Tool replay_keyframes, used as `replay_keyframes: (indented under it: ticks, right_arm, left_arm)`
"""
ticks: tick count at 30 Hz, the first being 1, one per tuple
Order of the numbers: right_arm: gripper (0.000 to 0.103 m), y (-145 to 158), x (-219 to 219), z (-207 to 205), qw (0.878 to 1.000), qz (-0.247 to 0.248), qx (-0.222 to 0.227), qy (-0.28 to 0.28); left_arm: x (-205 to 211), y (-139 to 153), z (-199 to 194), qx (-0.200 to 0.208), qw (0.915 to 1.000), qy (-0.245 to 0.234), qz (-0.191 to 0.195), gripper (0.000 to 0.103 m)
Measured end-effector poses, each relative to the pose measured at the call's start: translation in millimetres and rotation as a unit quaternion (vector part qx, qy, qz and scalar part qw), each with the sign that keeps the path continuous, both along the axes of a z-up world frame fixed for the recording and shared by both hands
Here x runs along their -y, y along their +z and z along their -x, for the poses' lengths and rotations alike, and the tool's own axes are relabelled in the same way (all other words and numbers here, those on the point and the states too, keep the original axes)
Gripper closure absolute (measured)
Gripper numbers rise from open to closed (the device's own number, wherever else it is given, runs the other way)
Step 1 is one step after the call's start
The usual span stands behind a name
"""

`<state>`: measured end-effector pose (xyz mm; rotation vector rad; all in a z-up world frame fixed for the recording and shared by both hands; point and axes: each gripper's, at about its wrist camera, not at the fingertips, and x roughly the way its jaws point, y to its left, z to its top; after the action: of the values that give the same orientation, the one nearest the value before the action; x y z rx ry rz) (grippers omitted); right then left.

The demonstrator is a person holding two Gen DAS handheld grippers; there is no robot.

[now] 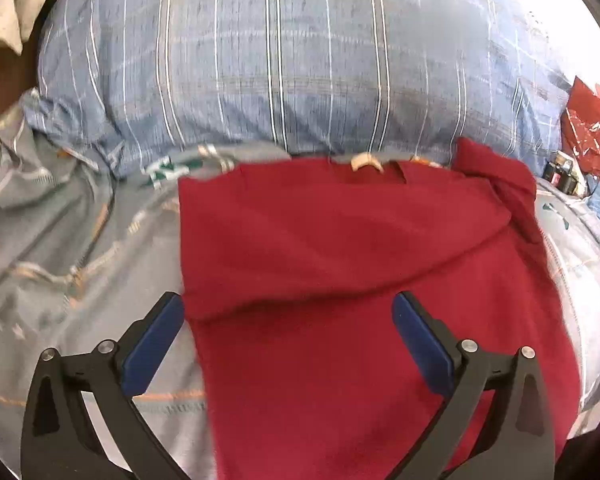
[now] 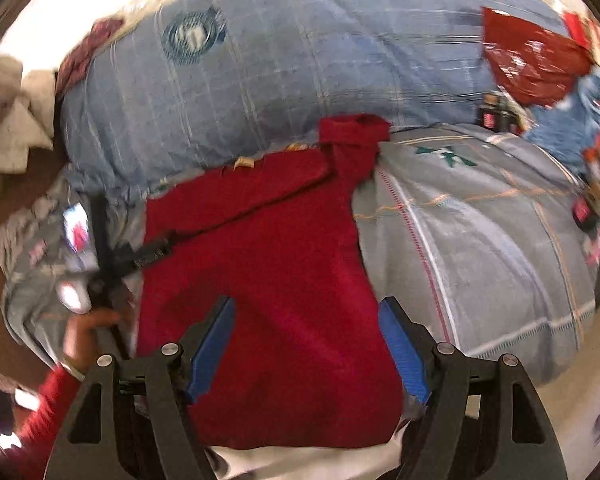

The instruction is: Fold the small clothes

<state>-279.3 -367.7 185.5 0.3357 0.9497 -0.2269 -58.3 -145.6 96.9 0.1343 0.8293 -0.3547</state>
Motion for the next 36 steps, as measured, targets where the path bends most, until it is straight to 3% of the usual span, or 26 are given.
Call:
replay_keyframes:
  ticks: [5,9,13,18,21,24,26,28,32,36]
  right_arm:
    - [0.027,-37,10,-42,0.999,-0.008,-0.016,0.03]
    - [0.027,-65,21,-82,0.998,-0.026,-0.026,0.044]
    - [0.028,-79,31,-126,0.998,-0.013,-0.017,0.052]
    - [0.03,-86,49,-193,0.998,-0.02,0.015,0.058]
    - [0.038,-103,59,-232,0.998,-0.005,0.008,0.07]
    - [0.04,-135,69,-254,0.997,-0.006,-0.035,0.075]
    - [0.043,-133,71,-252,0.994,0.013,-0.029,0.101]
    - [0.04,-120,80,-245,0.993,0.003,-0.03,0.114]
    - [0.033,-74,123,-221,0.996,0.041,0.037,0.065]
    - [0.033,-70,133,-237,0.992,0.094,0.018,0.078]
  left_arm:
    - [-17,31,-13,0.02,0.9996,0.001,0.018,0.0]
    - [-28,33,-38,0.019,0.9996,0.018,0.013,0.0]
    - [-33,14,-57,0.013,0.999,0.039,0.017,0.0]
    - [-34,-28,-81,-0.06,0.9969,0.045,0.024,0.0]
    - [-28,-44,-91,-0.077,0.9955,0.056,0.008,0.0]
    - [-19,-55,-90,-0.079,0.9953,0.048,-0.026,0.0]
    - [-16,-59,-88,-0.081,0.9951,0.04,-0.039,0.0]
    - [-15,-58,-87,-0.08,0.9952,0.04,-0.041,0.0]
    - [-19,-47,-85,-0.072,0.9964,0.042,-0.017,0.0]
    - [-25,-39,-87,-0.064,0.9968,0.048,-0.004,0.0]
